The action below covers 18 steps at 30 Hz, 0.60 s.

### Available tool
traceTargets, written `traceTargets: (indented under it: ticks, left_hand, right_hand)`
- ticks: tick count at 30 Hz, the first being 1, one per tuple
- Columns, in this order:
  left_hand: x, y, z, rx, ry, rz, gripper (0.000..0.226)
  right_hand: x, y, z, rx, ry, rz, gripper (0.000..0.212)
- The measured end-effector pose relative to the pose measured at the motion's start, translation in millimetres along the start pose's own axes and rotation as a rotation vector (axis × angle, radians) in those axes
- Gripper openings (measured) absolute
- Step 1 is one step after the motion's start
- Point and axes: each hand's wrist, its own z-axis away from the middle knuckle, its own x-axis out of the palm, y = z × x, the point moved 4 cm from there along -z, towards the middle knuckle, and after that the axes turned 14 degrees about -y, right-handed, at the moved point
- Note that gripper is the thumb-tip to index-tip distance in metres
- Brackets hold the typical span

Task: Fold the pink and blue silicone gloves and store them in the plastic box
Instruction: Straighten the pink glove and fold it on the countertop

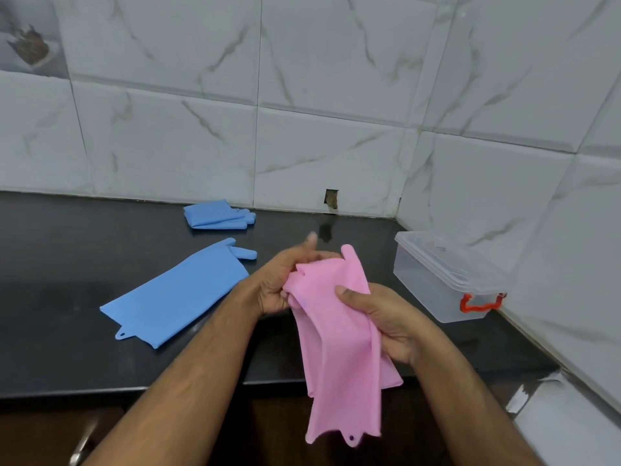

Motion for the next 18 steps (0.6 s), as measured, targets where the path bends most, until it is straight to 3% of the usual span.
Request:
traceTargets:
  ticks: [3,6,11,16,18]
  left_hand:
    - [-16,10,-2,0.131,0.085,0.080,0.080]
    - [-30,17,-4,0.262,0.139,0.156,0.086]
    - [-50,30,-6,0.550,0.395,0.173,0.074]
    - [-74,30,9,0.487,0.818,0.065,0.055]
    - [-73,28,14,0.425,0.879,0.010,0.058]
  right_hand:
    - [-3,-15,-6,-0.015,-0.019,-0.083,0.031]
    - [-8,-33,-16,-0.087,-0.038,-0.163,0.043]
    - [-20,-39,-45,-0.090,0.021,-0.179,0.049]
    - [-20,-30,-69,-0.015,0.086,-0.222,0.048]
    - [-16,-33,-77,-0.006,0.100,-0.258,0.042]
